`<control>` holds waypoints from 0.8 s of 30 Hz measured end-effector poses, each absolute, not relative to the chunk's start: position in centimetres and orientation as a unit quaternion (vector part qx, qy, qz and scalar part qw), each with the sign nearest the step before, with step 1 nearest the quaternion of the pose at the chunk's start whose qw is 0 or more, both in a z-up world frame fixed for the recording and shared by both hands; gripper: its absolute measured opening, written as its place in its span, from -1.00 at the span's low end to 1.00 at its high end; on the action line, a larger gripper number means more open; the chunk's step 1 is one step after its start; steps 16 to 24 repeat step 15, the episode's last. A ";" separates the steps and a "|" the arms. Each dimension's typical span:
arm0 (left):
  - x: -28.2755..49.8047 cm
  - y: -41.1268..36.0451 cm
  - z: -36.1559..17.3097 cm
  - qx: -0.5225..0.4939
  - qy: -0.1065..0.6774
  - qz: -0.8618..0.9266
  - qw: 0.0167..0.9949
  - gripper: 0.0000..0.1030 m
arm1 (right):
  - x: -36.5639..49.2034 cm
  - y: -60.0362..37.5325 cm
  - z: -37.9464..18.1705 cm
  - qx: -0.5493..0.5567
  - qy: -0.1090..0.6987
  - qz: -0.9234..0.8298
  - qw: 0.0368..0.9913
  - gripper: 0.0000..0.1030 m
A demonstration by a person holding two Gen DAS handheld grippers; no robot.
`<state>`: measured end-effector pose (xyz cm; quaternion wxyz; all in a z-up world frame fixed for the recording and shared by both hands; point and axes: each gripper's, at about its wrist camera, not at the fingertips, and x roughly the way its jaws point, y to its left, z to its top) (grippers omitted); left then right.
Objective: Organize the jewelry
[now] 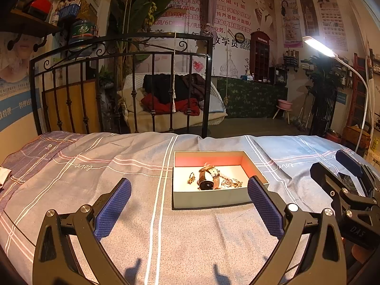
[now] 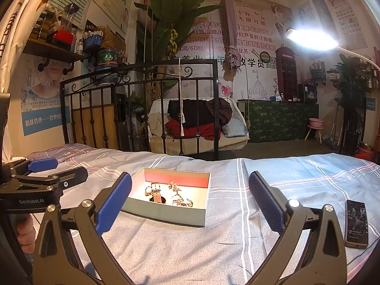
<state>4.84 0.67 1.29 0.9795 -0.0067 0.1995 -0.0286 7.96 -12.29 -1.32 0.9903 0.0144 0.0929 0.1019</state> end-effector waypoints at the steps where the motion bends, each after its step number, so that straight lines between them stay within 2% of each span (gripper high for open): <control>1: 4.8 0.7 1.3 -0.007 0.199 -0.029 0.979 0.87 | 7.9 -12.3 -1.4 0.014 0.093 0.102 0.990 0.89; 24: 4.8 0.6 1.0 -0.010 0.203 -0.027 0.979 0.87 | 7.9 -12.3 -1.7 0.017 0.099 0.101 0.990 0.89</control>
